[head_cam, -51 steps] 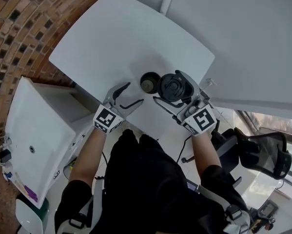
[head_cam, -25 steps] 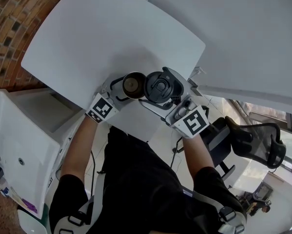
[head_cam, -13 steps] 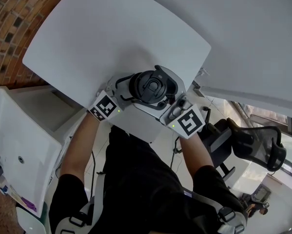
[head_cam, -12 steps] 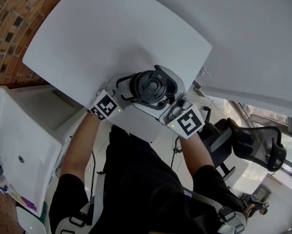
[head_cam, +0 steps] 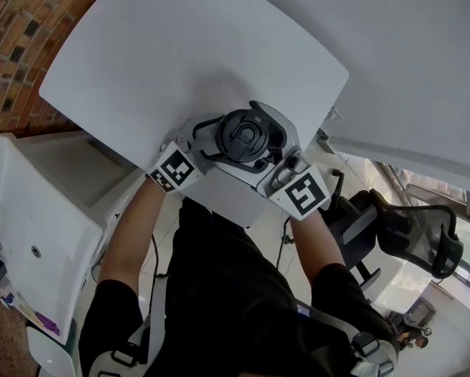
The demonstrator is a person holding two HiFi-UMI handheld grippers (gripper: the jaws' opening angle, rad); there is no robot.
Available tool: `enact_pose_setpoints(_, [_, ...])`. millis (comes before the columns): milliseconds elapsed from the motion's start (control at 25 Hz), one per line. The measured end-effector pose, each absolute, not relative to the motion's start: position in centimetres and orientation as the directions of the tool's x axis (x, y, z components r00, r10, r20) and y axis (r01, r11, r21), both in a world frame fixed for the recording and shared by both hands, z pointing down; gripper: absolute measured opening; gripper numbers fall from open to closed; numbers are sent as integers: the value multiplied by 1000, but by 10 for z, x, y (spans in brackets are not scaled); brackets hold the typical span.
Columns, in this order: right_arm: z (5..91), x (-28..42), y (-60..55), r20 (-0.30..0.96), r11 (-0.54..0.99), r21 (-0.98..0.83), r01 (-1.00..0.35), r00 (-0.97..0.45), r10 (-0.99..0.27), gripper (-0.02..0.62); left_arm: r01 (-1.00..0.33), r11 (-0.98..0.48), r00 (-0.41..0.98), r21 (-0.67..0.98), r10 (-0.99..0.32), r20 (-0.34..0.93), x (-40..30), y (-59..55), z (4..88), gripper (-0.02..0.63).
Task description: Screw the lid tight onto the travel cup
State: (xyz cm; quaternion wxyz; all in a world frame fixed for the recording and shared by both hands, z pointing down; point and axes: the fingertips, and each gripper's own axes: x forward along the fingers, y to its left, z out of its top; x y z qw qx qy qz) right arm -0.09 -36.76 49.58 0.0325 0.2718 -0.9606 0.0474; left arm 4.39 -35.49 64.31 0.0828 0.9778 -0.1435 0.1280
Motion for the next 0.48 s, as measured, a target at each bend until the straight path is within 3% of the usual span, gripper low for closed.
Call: enact_pose_setpoints(480, [512, -4, -363, 107, 862, -75, -500, -864, -492, 476, -296, -946, 928, 131, -253, 272, 45, -354, 641, 365])
